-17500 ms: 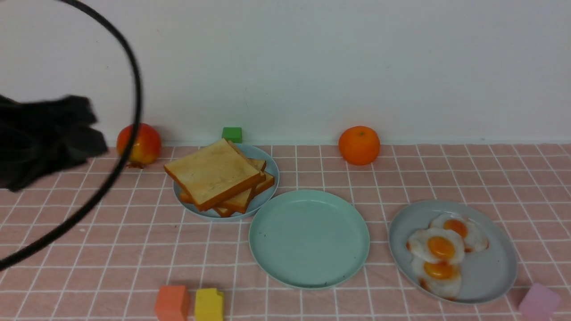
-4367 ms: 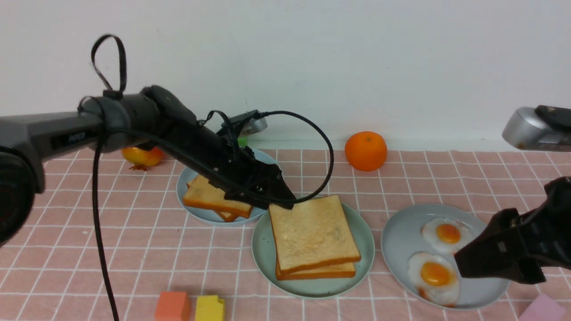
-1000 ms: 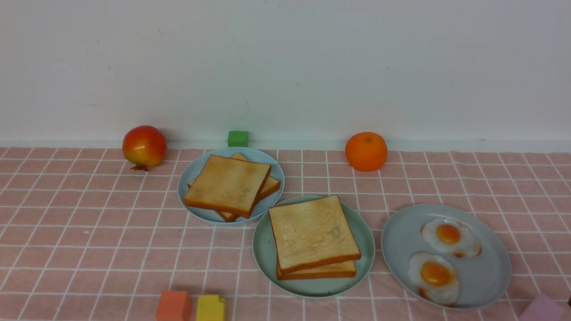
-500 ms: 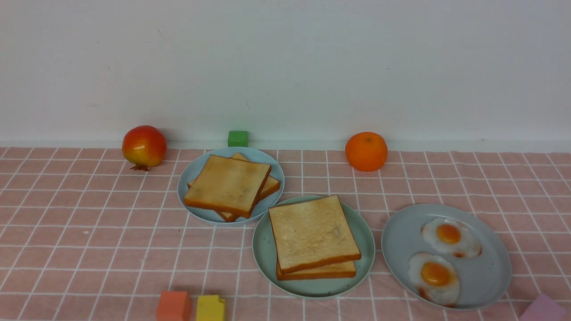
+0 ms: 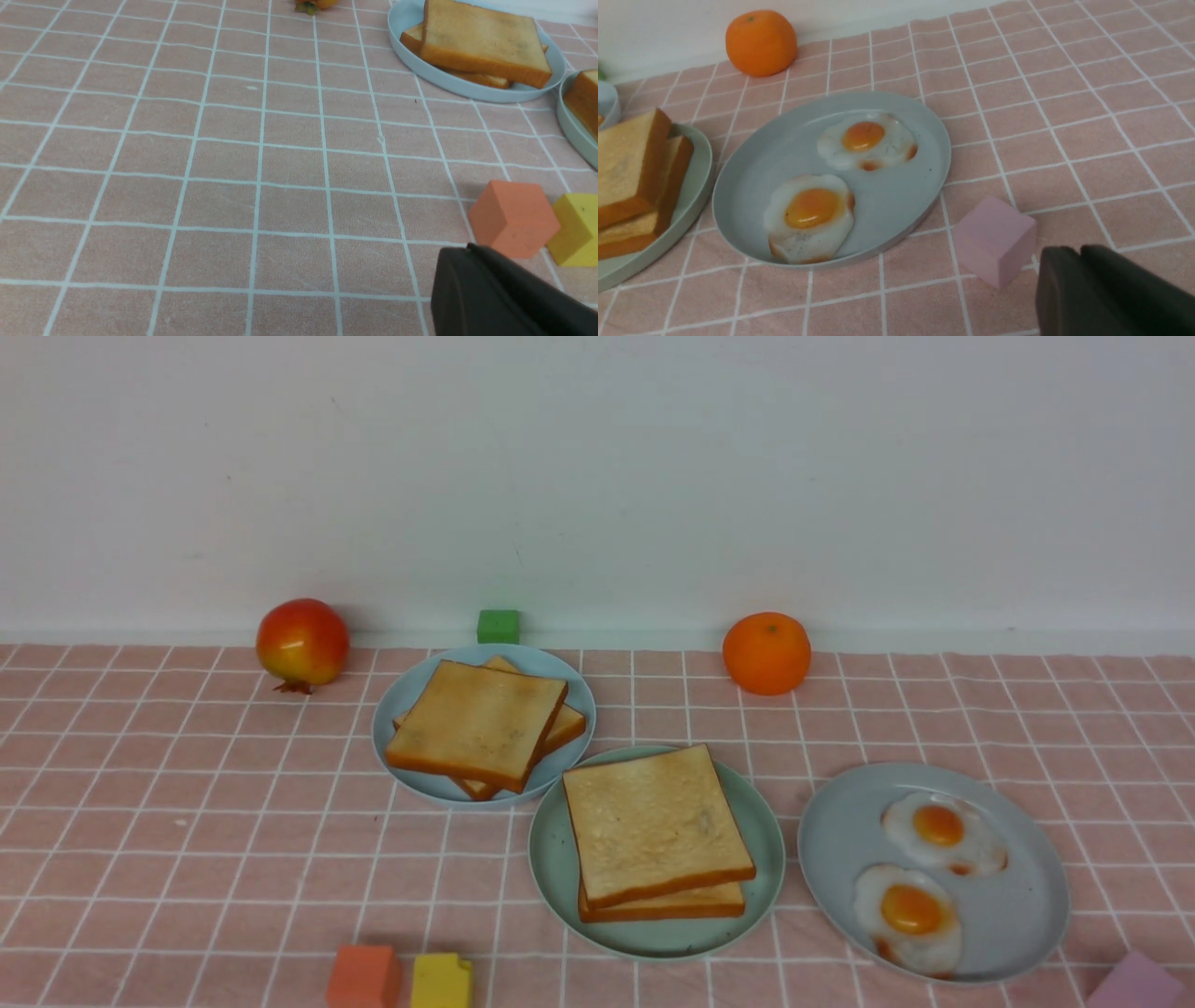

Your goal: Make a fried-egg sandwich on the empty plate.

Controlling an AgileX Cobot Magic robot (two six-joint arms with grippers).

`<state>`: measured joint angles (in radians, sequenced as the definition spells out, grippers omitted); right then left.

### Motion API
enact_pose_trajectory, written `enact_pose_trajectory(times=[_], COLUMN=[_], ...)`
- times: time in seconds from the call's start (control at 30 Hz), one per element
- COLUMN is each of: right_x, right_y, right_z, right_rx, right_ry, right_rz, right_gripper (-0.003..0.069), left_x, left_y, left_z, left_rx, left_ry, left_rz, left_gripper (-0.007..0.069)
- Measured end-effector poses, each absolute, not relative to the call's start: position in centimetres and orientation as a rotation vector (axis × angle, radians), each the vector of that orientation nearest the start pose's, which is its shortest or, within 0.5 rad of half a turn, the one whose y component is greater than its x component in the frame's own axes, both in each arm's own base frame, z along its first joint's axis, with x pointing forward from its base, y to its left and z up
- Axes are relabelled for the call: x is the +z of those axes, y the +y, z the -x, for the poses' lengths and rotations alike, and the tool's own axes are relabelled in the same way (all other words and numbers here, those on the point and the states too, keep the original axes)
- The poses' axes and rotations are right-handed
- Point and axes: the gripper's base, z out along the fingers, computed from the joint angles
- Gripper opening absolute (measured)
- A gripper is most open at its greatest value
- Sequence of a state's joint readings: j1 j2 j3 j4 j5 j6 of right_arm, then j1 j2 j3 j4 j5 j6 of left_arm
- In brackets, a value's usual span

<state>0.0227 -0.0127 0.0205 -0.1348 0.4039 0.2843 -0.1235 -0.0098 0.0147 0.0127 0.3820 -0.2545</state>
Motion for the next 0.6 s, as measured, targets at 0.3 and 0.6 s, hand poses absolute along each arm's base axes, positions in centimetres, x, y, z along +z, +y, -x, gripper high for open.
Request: enact_pose_trajectory(times=[0.3,0.6], right_x=[17.1,17.1], right_y=[-0.39,-0.39], right_z=[-5.16,-5.16], right_rx=[0.086,0.086], right_ry=[1.884,1.884], right_rz=[-0.188,-0.188], right_gripper=[0.0097,0.0109], left_x=[17.44,17.44], left_y=[-0.6,-0.6], left_z=[-5.19,-5.19], left_rx=[-0.249,-0.249], left_ry=[1.874,1.874], left_rz=[0.116,0.116], left_gripper=[0.0013,0.0013])
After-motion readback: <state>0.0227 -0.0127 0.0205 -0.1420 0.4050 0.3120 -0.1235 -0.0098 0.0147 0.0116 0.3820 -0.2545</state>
